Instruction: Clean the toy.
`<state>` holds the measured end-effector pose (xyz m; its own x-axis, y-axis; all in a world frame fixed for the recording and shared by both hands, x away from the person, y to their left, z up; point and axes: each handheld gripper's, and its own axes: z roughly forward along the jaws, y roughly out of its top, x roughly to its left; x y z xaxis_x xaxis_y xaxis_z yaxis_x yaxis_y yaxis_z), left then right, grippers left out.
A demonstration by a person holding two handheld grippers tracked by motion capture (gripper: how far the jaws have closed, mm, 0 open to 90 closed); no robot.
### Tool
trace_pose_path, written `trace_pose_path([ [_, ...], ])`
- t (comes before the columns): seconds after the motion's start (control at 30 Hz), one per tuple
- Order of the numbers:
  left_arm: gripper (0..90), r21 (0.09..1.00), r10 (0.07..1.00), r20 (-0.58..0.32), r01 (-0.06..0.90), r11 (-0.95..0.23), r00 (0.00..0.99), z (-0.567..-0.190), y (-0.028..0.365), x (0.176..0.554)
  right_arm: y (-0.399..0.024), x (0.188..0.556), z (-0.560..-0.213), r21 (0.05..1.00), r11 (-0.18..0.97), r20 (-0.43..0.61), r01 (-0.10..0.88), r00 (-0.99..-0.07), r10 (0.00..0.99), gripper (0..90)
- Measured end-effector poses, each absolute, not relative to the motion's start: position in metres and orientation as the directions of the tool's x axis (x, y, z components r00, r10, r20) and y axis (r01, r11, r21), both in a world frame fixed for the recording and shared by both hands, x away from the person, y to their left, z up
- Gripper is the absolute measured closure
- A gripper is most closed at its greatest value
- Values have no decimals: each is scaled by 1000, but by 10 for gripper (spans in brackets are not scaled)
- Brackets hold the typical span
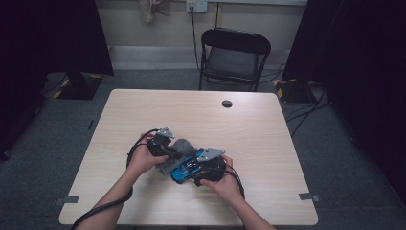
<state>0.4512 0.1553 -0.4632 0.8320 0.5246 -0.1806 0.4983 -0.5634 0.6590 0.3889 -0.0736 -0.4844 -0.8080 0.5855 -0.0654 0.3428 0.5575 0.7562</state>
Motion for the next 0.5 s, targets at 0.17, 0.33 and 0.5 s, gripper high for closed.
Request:
trace_pose_path([
  [0.17, 788, 656, 522, -174, 494, -571, 835, -462, 160, 448, -72, 388, -484, 755, 559, -63, 344, -810, 583, 109],
  [0.33, 789, 645, 525, -177, 501, -577, 833, -461, 166, 444, -71, 388, -484, 756, 558, -63, 343, -810, 583, 109],
  [0.5, 788, 640, 519, -178, 499, -584, 836, -460, 173, 440, -71, 388, -484, 755, 559, -64, 343, -810, 583, 109],
])
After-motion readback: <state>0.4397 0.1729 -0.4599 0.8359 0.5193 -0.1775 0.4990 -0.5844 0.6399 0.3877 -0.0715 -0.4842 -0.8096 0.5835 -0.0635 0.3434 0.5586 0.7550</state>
